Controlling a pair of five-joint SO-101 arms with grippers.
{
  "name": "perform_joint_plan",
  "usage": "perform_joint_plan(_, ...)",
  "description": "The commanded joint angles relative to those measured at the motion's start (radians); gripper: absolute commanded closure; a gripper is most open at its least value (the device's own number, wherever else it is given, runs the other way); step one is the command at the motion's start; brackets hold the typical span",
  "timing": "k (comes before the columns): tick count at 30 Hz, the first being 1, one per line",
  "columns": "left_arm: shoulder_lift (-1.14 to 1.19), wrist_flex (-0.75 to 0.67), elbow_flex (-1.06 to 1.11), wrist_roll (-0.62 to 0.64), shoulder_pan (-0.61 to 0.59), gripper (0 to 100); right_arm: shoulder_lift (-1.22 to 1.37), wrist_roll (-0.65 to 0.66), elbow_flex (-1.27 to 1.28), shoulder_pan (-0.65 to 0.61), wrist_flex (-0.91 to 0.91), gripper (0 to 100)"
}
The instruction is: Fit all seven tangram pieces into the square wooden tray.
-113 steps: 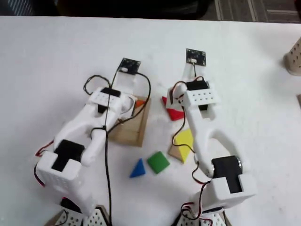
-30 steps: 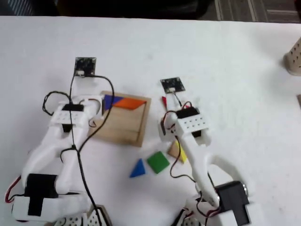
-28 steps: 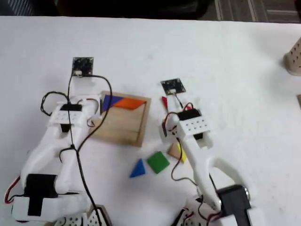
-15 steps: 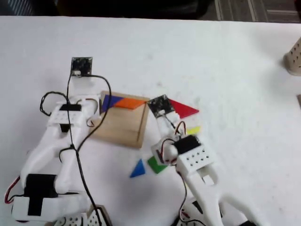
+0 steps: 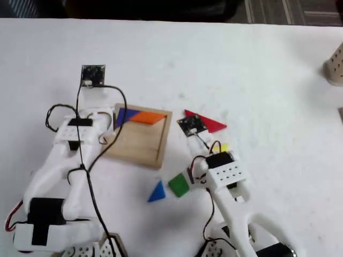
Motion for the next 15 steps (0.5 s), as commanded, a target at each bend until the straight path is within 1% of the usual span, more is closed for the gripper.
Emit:
perform_joint_plan(1,-0.044,0.000,-0.054,0.005,0.005,98,0.002,0.017,-0.003,0.013,-0.036,83.6)
perform_joint_plan(4,-0.044,0.003,-0.054,0.005,0.010,98,0.002,0.015,0.014,-0.001,-0.065,84.0)
perform_joint_plan(10,-0.044,0.003,-0.054,0.005,0.010,98,0.002,-0.126,0.028,-0.091,-0.093,84.0)
perform_joint_plan(15,-0.044,0.003,-0.054,0.005,0.008,98,0.001,-0.178,0.029,-0.096,-0.102,84.0)
